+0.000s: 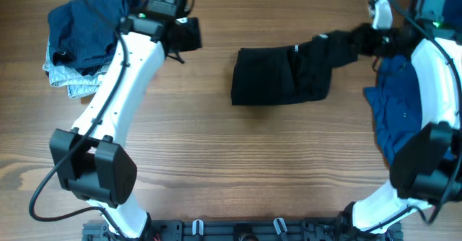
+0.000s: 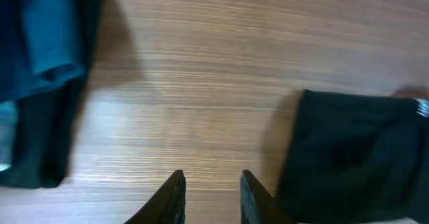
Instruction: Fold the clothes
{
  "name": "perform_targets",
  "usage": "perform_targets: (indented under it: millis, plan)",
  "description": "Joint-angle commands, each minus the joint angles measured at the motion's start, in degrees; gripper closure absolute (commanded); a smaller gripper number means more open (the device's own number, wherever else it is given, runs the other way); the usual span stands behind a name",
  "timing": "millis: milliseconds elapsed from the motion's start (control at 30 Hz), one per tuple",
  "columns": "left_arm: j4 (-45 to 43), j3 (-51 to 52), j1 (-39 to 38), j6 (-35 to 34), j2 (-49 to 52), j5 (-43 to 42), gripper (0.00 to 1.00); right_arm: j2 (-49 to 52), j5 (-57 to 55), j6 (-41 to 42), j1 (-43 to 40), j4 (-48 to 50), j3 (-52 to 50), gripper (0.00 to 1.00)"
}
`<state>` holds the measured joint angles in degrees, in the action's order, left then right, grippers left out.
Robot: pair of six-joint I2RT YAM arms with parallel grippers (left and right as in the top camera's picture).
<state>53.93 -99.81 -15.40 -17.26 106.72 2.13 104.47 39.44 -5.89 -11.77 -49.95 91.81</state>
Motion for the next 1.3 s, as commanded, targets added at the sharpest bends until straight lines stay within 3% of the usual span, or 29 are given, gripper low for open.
perform_targets:
  millis: [0, 267, 567, 900, 1267]
  plan:
    - [1.3, 0.0, 4.5, 0.5, 0.2, 1.0, 0.72, -3.9, 2.2, 0.7, 5.2, 0.1, 3.0, 0.95]
    - [2.6, 0.1, 11.1, 0.6, 0.2, 1.0, 0.73, -2.6, -5.1, 3.2, 19.1, 1.1, 3.0, 0.96]
    - [2.7, 0.3, 12.0, 2.1, 0.2, 1.0, 0.74, 3.8, -8.0, 6.1, 30.3, 7.9, 3.0, 0.96]
    - [2.7, 0.3, 12.0, 2.1, 0.2, 1.0, 0.73, 13.2, -7.9, 6.1, 37.3, 13.1, 3.0, 0.96]
    - [2.3, 0.3, 12.0, 2.1, 0.2, 1.0, 0.73, 13.7, -7.1, 6.1, 38.6, 17.2, 3.0, 0.96]
